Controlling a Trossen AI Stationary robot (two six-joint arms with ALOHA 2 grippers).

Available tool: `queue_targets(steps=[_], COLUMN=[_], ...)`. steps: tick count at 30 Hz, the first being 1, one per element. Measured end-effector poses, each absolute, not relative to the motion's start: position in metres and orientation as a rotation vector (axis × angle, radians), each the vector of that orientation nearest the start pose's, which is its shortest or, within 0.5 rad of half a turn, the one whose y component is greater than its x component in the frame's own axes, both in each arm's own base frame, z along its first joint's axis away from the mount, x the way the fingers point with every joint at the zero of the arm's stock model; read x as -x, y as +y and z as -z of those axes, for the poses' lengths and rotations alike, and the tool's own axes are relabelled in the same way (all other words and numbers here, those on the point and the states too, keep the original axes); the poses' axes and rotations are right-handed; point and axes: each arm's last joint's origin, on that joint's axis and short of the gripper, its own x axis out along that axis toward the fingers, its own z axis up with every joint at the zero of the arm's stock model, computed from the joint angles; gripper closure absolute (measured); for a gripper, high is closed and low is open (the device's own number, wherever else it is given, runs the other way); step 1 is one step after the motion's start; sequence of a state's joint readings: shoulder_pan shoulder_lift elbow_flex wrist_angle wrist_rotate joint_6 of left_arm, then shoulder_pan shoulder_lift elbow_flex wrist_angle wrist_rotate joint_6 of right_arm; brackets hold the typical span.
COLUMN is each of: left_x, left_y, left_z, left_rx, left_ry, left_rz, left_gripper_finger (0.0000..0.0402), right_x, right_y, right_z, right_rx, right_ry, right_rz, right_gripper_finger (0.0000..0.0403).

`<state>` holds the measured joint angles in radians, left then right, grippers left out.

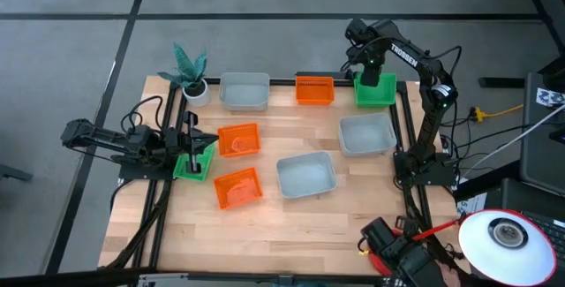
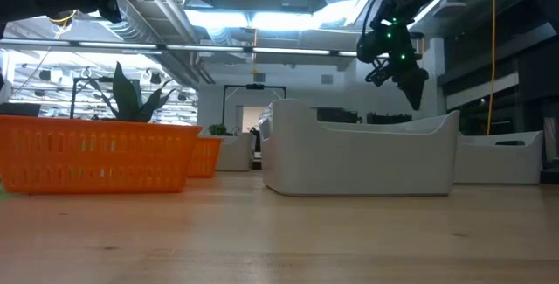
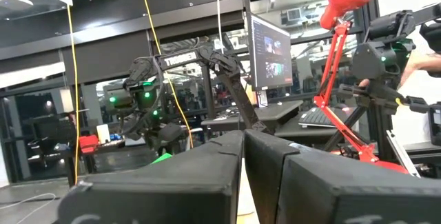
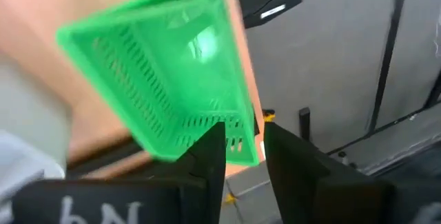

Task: Stack baskets by color
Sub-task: Stack the middle green bin on the right green bin

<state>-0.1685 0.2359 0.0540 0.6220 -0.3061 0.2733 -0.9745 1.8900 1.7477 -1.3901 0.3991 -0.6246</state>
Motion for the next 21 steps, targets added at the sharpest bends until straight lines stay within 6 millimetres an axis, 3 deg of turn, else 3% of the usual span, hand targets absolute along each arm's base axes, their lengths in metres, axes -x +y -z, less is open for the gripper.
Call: queue_targets(steps=[8, 21], left_x=[-0.101, -0.101], left_y=[-0.008, -0.008], left_z=[-0.221, -0.220], left_rx=[-0.165, -0.165], left_ry=[-0.406, -0.405], left_rz=[-0.192, -0.192], left_gripper_finger=[0.0392, 0.0392], right_x=[-0.192, -0.193], right_y=[-0.308, -0.303], right_z=[-0.277, -0.208], right_rx=[0.002, 0.049], right_ry=[1.822, 1.821], right_rz=[0.839, 0.979], right_gripper_finger=[0.0326, 0.0350])
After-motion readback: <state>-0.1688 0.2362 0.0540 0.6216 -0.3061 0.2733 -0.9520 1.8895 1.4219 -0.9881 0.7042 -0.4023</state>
